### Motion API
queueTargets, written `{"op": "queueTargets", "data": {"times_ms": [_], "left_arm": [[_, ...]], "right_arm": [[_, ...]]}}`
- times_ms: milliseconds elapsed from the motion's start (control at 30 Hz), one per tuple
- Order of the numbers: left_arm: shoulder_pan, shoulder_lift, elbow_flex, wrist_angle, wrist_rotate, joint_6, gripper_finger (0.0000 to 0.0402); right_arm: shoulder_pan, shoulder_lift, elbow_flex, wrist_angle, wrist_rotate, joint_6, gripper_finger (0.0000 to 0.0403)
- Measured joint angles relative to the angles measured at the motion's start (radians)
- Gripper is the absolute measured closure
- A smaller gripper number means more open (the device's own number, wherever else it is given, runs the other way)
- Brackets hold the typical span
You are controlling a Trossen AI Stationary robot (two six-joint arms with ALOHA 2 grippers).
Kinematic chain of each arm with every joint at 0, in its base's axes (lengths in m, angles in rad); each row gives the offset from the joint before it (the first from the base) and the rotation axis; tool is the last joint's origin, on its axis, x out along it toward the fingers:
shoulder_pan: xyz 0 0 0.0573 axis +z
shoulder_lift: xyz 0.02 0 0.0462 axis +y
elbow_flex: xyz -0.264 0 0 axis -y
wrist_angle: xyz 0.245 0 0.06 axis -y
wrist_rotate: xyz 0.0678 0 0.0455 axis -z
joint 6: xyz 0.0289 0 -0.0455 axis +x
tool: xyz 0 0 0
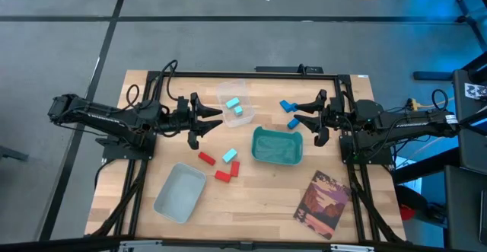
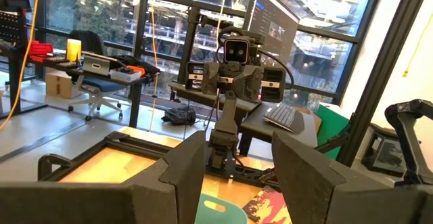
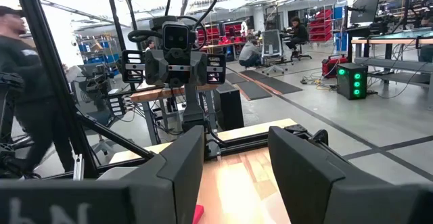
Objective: Sort & place blocks by color
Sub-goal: Put the light blue block into the transparent bin
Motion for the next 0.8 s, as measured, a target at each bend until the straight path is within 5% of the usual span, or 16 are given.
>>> {"op": "queueTargets", "data": {"times_ms": [600,800], "left_arm": [[0.0,0.008,0.001,-0.004,0.0,0.0,0.0239],[-0.001,0.073,0.144,-0.297,-0.001,0.0,0.0239]], "right_arm": [[0.0,0.0,0.0,0.0,0.0,0.0,0.0233],[0.0,0.0,0.0,0.001,0.0,0.0,0.0233]]}}
